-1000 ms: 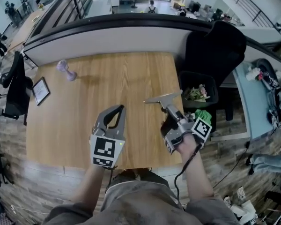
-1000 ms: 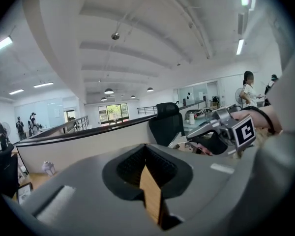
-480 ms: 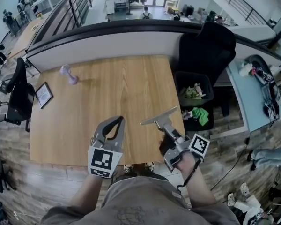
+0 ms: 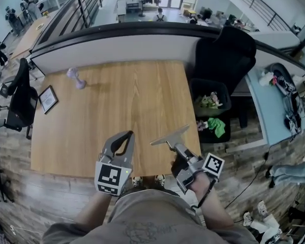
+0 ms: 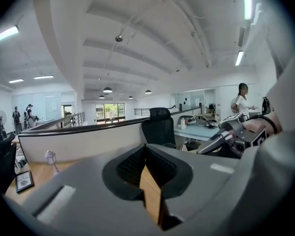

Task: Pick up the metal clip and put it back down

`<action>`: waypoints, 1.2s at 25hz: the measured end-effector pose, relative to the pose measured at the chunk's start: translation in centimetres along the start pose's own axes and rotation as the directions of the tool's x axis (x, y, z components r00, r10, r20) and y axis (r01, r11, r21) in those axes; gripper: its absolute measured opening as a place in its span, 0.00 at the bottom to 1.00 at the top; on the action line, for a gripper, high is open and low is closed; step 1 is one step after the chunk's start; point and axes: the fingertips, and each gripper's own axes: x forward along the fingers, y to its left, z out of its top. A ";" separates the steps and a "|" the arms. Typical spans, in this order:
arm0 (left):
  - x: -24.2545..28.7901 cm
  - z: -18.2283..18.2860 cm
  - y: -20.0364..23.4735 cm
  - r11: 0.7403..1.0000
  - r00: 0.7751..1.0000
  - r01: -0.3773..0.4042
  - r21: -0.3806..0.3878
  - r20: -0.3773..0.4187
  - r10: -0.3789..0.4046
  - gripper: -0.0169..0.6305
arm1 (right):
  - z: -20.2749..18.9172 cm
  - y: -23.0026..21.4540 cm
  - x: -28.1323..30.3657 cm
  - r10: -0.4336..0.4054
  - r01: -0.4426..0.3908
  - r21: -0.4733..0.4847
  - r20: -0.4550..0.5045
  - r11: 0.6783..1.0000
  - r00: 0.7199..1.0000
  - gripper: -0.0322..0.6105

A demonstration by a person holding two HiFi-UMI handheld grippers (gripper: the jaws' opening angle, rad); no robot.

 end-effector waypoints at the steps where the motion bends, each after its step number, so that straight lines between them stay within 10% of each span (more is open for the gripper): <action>1: -0.1 0.0 0.1 1.000 1.000 -0.005 -0.002 0.001 0.005 0.03 | 0.0 0.0 0.1 0.000 0.000 -0.003 -0.002 1.000 1.000 0.09; 14: -4.4 -0.6 6.6 0.980 0.981 -0.196 -0.033 -0.009 0.196 0.03 | -6.2 4.7 9.7 0.044 -0.066 -0.085 -0.236 0.994 0.971 0.09; 30: -14.1 -11.4 18.7 0.848 0.848 -0.517 -0.119 -0.203 0.489 0.03 | -21.2 2.1 24.3 -0.092 -0.009 -0.178 -0.551 0.984 0.830 0.09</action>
